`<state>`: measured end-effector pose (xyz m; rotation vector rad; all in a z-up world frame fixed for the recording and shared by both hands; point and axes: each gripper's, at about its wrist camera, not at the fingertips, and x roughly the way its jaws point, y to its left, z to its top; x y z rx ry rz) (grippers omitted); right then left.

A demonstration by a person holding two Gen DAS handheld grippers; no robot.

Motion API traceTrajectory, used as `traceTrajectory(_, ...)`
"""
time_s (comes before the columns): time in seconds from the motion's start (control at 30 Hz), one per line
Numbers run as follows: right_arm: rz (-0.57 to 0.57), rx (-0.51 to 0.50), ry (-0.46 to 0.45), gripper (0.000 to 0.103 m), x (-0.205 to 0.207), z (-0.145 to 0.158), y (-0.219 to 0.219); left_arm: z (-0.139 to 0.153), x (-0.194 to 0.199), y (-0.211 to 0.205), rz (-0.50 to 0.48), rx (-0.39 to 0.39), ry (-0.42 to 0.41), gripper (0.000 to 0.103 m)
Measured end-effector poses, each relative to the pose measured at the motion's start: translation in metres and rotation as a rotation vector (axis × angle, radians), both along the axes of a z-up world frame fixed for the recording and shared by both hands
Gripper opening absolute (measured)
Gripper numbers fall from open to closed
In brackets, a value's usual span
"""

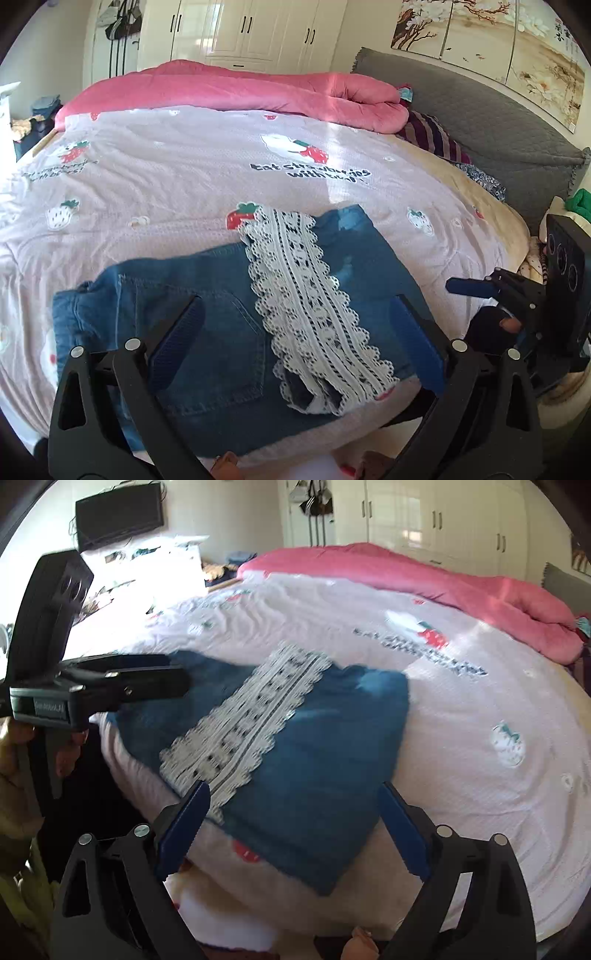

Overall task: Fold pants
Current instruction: 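Lay the folded edge flat and open both grippers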

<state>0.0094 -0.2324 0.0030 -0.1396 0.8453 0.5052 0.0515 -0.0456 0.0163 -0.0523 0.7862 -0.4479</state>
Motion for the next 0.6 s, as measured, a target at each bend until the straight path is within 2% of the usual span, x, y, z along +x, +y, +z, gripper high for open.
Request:
traceTrajectory(0.03, 0.01, -0.004, 0.011, 0.082, -0.002, -0.002, 0.003, 0.0, -0.001, -0.001, 0.001, -0.001, 0.004, 0.093)
traceTrajectory(0.1, 0.028, -0.003, 0.036, 0.059, -0.005, -0.008, 0.007, -0.002, -0.005, 0.001, 0.018, -0.033, 0.028, 0.092)
traceTrajectory(0.13, 0.031, -0.008, 0.051, 0.052, -0.004, -0.011, 0.008, -0.003, -0.006, 0.002, 0.02, -0.055, 0.045, 0.084)
traceTrajectory(0.17, 0.034, -0.01, 0.069, 0.039, -0.004, -0.015, 0.008, -0.005, -0.007, 0.002, 0.016, -0.075, 0.061, 0.072)
traceTrajectory(0.2, 0.04, -0.006, 0.09, 0.026, -0.004, -0.018, 0.008, -0.006, -0.009, 0.001, 0.017, -0.077, 0.066, 0.065)
traceTrajectory(0.27, 0.044, -0.008, 0.127, 0.015, -0.003, -0.027, 0.008, -0.007, -0.013, -0.004, 0.006, -0.056, 0.064, 0.033)
traceTrajectory(0.33, 0.034, -0.015, 0.152, 0.012, -0.001, -0.035, 0.005, -0.009, -0.015, -0.01, -0.014, -0.065, 0.083, 0.014)
traceTrajectory(0.47, 0.0, 0.01, 0.213, 0.011, 0.004, -0.05, -0.003, -0.017, -0.023, -0.027, -0.068, -0.038, 0.093, 0.013)
traceTrajectory(0.6, -0.004, 0.018, 0.215, 0.011, 0.004, -0.052, -0.003, -0.031, -0.023, -0.034, -0.074, 0.027, 0.115, 0.013)
